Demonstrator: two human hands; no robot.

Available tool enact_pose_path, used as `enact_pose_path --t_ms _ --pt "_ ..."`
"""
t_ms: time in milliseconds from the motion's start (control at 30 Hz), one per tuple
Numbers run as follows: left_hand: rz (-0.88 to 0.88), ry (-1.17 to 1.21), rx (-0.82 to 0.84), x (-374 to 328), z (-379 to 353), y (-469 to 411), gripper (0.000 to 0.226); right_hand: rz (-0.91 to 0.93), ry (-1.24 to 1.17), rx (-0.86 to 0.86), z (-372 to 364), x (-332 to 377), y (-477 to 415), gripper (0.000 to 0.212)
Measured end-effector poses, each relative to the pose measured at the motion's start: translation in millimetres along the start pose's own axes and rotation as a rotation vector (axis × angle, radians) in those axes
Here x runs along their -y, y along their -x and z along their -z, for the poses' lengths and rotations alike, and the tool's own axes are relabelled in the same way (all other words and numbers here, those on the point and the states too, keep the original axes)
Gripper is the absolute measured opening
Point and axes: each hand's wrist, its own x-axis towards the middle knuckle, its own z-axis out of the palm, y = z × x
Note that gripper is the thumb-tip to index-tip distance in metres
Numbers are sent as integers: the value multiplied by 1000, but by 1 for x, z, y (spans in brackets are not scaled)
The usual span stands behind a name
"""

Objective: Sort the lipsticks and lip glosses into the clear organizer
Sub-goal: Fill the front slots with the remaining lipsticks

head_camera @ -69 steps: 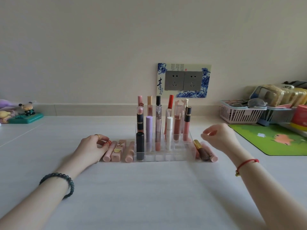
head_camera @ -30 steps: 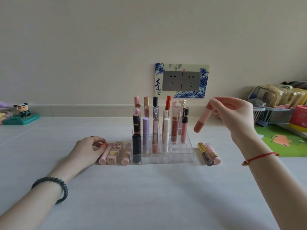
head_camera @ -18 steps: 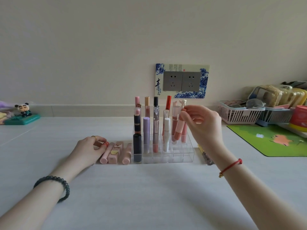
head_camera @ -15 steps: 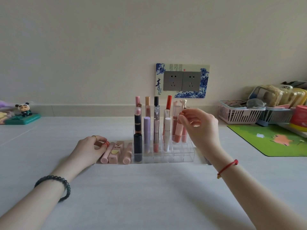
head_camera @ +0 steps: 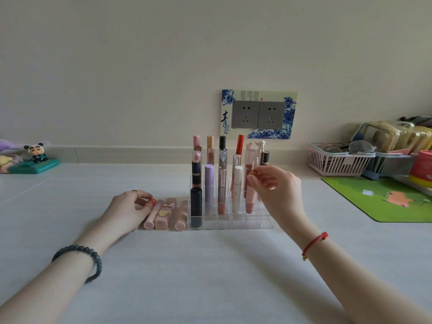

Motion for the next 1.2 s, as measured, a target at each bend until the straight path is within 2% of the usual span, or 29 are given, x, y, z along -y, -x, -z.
enact_pose_path --t_ms 867,1067,1200 --pt "0 -4 -14 0 0 0 21 -3 6 5 4 -5 -1 23" --pt "-1 -12 -14 0 0 0 21 73 -33 -223 32 -5 -18 11" --pt "8 1 -15 0 -1 0 20 27 36 -326 57 -19 -32 6"
